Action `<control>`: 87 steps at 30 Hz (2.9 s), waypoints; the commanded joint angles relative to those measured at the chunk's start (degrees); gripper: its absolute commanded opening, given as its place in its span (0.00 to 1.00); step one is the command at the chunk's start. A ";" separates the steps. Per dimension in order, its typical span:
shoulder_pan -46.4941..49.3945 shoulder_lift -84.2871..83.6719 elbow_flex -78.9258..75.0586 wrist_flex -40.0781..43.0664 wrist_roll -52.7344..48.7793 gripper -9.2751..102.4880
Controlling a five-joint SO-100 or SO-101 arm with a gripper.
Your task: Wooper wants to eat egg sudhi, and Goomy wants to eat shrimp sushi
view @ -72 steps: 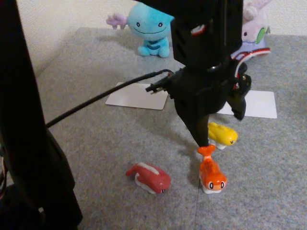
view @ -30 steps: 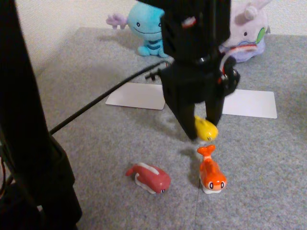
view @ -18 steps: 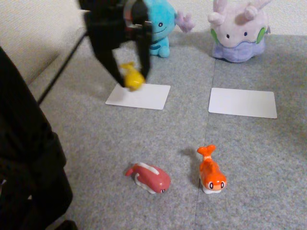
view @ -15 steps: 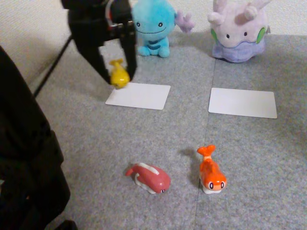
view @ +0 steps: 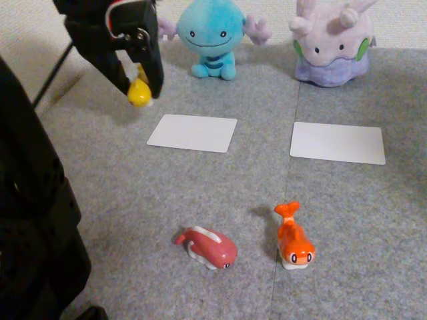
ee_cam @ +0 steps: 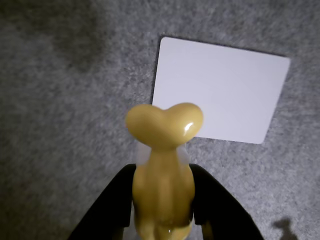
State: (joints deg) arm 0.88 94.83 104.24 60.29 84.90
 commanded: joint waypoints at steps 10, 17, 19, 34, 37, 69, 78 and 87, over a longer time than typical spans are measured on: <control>6.59 -21.09 -26.28 7.21 0.44 0.11; 6.68 -27.07 -31.64 7.91 0.26 0.11; 6.68 -28.39 -31.90 7.56 0.26 0.11; 9.05 -32.17 -32.08 6.68 -1.67 0.27; 9.14 -30.94 -32.08 7.21 -2.02 0.35; 33.40 6.33 -18.81 37.18 -41.04 0.41; 46.67 6.94 -7.38 37.09 -58.01 0.41; 57.74 6.06 -3.08 31.29 -73.04 0.41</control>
State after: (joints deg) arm 56.60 99.49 100.81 93.60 14.77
